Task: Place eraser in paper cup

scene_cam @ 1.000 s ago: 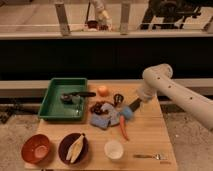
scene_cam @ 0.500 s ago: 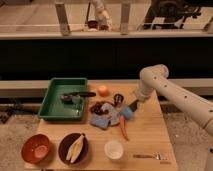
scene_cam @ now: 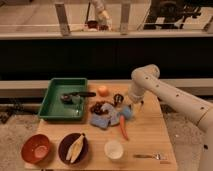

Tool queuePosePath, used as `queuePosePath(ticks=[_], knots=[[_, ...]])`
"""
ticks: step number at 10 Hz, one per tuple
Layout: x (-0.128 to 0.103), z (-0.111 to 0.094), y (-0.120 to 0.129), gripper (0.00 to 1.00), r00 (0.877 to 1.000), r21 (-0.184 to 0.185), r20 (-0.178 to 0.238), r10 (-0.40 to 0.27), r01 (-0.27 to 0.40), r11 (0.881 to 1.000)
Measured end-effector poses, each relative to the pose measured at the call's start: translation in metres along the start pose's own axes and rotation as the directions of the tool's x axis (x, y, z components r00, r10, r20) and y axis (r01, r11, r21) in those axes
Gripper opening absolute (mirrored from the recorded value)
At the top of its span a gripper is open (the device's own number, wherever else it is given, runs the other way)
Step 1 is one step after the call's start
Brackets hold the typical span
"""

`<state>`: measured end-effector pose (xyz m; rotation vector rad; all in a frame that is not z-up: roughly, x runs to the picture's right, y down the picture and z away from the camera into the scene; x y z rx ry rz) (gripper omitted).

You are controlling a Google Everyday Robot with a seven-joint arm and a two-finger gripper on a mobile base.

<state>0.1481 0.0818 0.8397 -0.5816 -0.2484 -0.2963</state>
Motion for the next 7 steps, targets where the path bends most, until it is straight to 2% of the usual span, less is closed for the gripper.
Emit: queuePosePath(ticks=[2,5,7], knots=[[-0.006,0.000,0.001,0.80,1.000,-0.005,0.000,-0.025,0.025,1.000],[-0.031,0.005,-0.010,0.80,0.999,-0.008,0.011,-0.049,0.049,0.999],[-0.037,0.005,-0.009,0.80,0.998,-0.012,0.013,-0.059,0.059,0.998]])
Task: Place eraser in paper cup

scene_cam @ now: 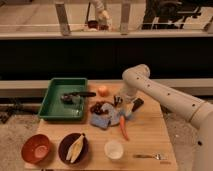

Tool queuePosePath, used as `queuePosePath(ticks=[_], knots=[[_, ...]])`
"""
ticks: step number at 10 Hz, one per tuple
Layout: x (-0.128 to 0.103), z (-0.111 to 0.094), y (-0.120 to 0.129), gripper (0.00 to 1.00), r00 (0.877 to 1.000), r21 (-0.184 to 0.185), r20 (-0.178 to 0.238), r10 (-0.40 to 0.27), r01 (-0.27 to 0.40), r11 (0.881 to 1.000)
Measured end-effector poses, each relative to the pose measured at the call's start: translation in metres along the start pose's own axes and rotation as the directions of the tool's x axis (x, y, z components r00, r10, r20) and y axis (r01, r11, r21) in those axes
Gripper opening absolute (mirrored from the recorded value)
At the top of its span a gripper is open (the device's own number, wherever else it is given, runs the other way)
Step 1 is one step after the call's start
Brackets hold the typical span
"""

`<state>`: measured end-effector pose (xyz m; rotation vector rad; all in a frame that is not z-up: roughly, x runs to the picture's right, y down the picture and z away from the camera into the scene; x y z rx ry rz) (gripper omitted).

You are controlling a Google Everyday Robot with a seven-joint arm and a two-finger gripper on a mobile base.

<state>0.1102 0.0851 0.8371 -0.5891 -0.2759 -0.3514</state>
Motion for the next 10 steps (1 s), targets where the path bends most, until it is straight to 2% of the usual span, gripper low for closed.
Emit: queuePosePath(ticks=[5,8,10], knots=[[0.006,0.018,0.000,0.80,1.000,0.007,0.024,0.004,-0.004,1.000],[-0.013,0.017,-0.007,0.80,0.999,0.006,0.034,-0.010,0.010,1.000],[-0.020,0.016,-0.014,0.80,1.000,0.009,0.020,-0.005,0.005,1.000]])
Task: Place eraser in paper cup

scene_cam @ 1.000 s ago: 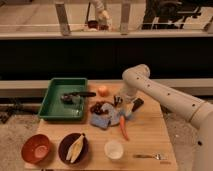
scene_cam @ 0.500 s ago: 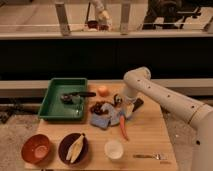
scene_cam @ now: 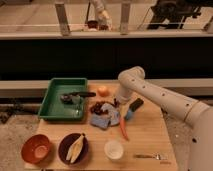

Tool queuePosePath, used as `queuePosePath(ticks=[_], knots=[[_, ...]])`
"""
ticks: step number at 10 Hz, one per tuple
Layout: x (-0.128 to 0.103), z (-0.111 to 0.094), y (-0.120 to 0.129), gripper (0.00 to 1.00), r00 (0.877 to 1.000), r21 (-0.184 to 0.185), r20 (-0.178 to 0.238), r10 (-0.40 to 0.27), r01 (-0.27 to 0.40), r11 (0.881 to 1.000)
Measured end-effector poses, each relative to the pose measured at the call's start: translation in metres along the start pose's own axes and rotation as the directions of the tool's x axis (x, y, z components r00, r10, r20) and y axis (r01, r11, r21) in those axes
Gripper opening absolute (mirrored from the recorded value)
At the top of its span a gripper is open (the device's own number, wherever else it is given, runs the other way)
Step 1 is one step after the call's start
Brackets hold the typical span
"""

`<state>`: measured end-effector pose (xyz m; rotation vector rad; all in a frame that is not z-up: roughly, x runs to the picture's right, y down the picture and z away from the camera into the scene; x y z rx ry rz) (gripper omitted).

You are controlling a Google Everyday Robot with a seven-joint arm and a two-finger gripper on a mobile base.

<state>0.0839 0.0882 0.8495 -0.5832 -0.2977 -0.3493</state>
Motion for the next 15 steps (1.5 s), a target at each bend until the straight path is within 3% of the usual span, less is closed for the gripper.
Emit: queuePosePath(ticks=[6,11,15], knots=[[0.057,-0.016,0.005,0.80,1.000,0.003,-0.022,0.017,-0.017,1.000],[0.061,-0.015,-0.005,0.80,0.999,0.007,-0.034,0.026,-0.026,1.000],[0.070,-0.013,-0.008,0.80,0.997,0.038,-0.056,0.052,-0.050,0.998]])
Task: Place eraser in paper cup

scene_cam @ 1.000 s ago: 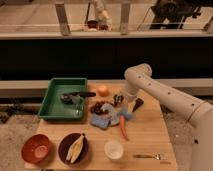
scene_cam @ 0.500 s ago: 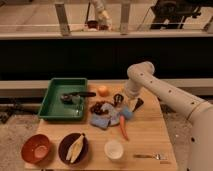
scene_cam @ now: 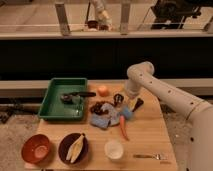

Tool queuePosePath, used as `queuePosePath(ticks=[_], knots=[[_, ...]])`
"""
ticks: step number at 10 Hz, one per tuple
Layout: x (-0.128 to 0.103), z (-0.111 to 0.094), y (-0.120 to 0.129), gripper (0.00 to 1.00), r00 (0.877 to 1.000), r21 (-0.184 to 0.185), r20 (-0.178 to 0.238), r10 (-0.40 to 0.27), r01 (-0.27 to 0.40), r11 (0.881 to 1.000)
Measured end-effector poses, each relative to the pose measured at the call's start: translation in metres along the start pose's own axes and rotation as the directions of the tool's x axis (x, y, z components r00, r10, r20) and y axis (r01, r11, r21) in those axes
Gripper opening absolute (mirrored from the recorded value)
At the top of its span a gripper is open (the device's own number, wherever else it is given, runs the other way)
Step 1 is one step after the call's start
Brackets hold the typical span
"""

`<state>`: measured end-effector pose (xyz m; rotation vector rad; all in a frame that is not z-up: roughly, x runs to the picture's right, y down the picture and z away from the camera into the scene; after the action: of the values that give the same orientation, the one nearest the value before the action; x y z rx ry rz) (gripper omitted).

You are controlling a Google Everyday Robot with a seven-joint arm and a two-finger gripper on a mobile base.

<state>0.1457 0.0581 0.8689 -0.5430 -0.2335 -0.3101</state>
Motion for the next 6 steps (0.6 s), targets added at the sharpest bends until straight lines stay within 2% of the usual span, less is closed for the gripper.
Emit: queuePosePath(ticks=[3,6], knots=[[0.013,0.003,0.001,0.80,1.000,0.006,-0.028,-0.012,0.012,1.000],[0.037,0.005,0.008,0.80,0.997,0.002,-0.061,-0.037,0.037,0.999]])
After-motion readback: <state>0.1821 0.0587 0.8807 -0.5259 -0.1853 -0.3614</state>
